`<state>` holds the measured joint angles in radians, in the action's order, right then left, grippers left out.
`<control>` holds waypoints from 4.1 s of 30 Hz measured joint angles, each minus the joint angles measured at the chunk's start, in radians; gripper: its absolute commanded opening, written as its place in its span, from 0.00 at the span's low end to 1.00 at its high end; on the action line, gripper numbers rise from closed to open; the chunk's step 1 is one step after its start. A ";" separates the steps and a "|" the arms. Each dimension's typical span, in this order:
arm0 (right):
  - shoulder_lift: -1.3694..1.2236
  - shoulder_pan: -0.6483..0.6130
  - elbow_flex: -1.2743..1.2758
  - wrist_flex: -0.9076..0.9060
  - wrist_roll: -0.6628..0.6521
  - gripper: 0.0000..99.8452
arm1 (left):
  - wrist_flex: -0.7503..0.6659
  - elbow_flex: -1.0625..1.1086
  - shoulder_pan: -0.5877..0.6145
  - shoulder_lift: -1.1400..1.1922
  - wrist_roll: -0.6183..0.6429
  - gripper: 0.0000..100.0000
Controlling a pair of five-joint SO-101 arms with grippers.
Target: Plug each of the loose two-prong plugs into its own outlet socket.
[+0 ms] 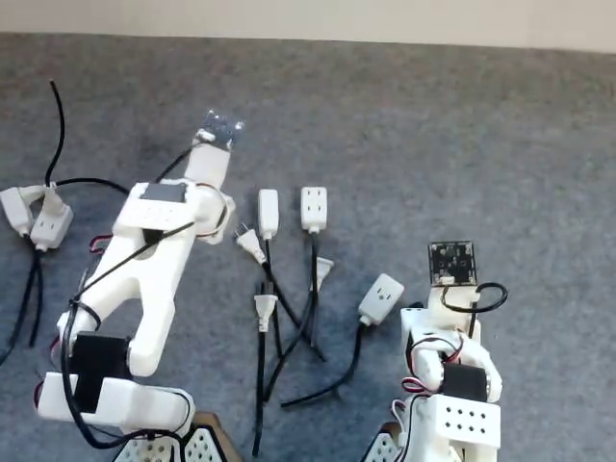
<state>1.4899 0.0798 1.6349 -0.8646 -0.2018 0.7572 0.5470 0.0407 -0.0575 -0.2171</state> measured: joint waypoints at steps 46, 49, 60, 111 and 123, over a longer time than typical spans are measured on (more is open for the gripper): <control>0.005 -0.063 0.015 0.080 0.002 0.19 | 0.127 -0.364 -0.176 0.318 0.232 0.23; 0.002 -0.063 0.015 0.072 0.002 0.19 | 0.127 -0.364 -0.143 0.318 0.232 0.23; 0.002 -0.063 0.015 0.072 0.002 0.19 | 0.127 -0.364 -0.071 0.322 0.233 0.23; 0.002 -0.084 0.015 0.072 0.002 0.19 | 0.582 -0.822 -0.236 0.571 0.440 0.23; 0.002 -0.084 0.015 0.072 0.002 0.19 | 0.638 -1.007 -0.153 0.789 0.460 0.23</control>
<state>1.4914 -0.0046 1.6502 -0.7925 -0.2002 1.3955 -0.4595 -0.1128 0.7311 0.2432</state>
